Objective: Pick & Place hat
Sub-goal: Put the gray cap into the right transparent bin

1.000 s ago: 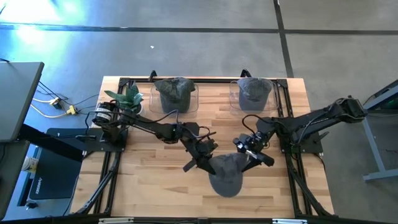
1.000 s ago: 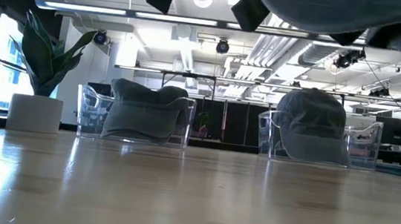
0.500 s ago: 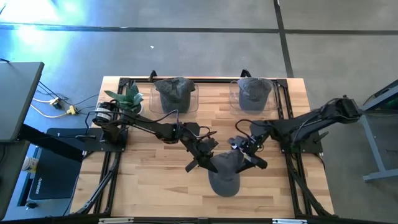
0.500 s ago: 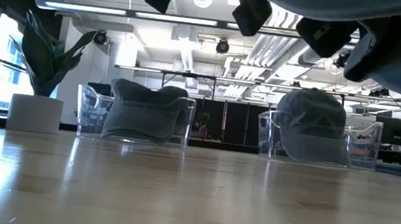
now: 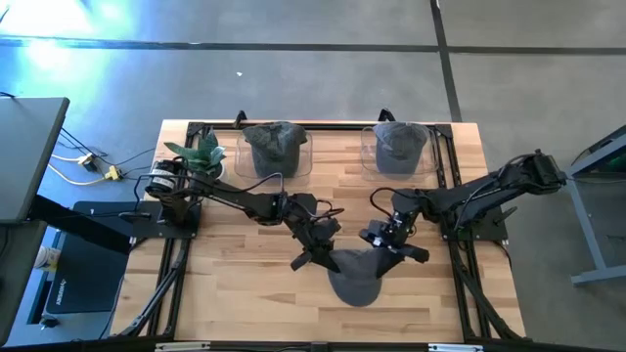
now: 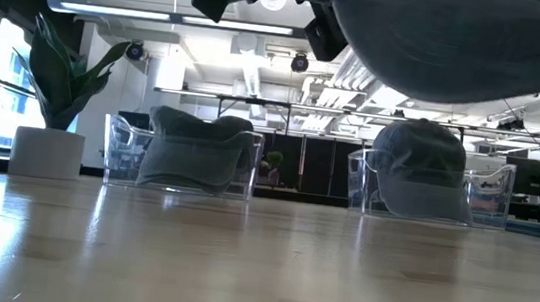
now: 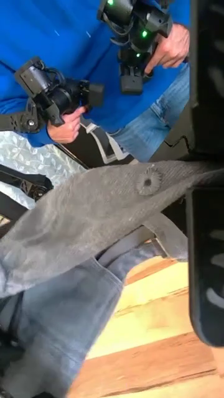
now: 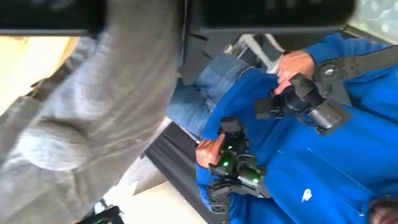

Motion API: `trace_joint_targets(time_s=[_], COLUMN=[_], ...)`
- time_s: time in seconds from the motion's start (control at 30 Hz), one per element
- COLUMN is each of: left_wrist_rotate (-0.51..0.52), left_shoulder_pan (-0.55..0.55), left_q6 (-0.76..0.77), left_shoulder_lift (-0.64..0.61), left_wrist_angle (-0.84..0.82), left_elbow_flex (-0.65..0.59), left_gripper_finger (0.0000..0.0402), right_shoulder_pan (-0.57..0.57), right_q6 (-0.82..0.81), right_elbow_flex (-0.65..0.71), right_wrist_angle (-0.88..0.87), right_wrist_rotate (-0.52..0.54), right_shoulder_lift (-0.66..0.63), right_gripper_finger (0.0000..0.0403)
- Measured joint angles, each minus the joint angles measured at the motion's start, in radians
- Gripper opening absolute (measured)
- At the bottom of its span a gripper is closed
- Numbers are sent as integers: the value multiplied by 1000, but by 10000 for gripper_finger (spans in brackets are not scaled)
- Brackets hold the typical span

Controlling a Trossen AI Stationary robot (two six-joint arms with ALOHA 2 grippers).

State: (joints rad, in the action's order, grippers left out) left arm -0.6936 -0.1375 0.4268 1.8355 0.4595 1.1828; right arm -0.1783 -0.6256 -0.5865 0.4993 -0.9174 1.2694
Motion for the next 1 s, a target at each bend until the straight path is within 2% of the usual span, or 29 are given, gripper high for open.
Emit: trace_joint_targets(time_s=[0.07,0.2,0.37,0.47,0.57,0.7,0.93,1.0], left_wrist_rotate=[-1,-8,-12,-25,-27,-66,-101,-96], left_shoulder_pan=[0,1,1,17,44,90,176,203], left_q6=[11,102,141,90,65,-9,-237,-298], left_shoulder_lift=[0,0,0,0,0,0,-1,0], left_wrist_angle=[-1,4,16,23,23,-4,-253,-298], left_elbow_flex=[0,0,0,13,51,145,340,382], left_gripper_finger=[0,12,78,121,138,119,19,6], right_shoulder_pan=[0,0,26,39,55,69,109,131], right_q6=[15,20,0,-19,-13,22,67,95], right_elbow_flex=[0,0,0,0,0,0,-1,-11], right_wrist_angle=[0,0,-5,-43,-135,-276,-478,-548], right_wrist_rotate=[20,76,83,97,98,126,176,194], right_shoulder_lift=[0,0,-19,-68,-144,-272,-508,-564], right_gripper_finger=[15,24,5,9,3,7,5,3])
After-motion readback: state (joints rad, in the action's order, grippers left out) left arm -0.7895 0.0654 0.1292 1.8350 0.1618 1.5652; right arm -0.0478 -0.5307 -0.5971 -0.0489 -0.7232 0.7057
